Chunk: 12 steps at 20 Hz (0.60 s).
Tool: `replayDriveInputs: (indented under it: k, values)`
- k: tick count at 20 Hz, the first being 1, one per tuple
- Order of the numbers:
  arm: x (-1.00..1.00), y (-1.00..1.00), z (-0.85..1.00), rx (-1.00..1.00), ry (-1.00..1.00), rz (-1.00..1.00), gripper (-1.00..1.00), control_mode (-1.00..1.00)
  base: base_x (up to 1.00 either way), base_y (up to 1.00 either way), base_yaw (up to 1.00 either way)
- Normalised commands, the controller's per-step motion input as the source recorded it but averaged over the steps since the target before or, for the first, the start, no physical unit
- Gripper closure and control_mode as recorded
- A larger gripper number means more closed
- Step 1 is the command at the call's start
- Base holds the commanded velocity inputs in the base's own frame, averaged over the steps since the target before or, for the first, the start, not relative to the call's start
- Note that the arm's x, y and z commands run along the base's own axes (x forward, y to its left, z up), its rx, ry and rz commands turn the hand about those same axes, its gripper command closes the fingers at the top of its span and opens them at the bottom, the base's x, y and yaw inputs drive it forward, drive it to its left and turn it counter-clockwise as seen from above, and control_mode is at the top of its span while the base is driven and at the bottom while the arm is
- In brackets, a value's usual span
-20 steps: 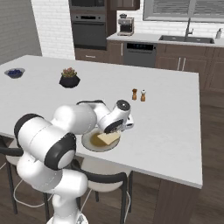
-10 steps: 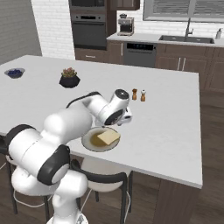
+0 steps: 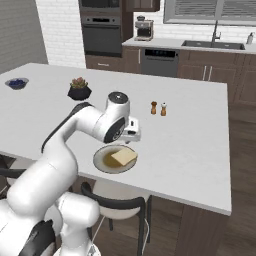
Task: Start the toaster. Once the lever pops up, take the bread to the plate on the dining counter.
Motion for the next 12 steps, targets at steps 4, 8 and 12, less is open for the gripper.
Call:
replayDriveInputs:
  k: [4, 8, 12]
  values:
    - [-1.0, 0.34, 0.36, 0.0, 0.0, -0.42, -1.0, -1.0, 0.0, 0.0, 0.0]
    - [-1.0, 0.34, 0.22, 0.0, -0.03, -0.42, -1.0, -1.0, 0.0, 0.0, 0.0]
    - [-1.0, 0.18, 0.14, 0.0, -0.13, -0.4, -1.0, -1.0, 0.0, 0.0, 0.0]
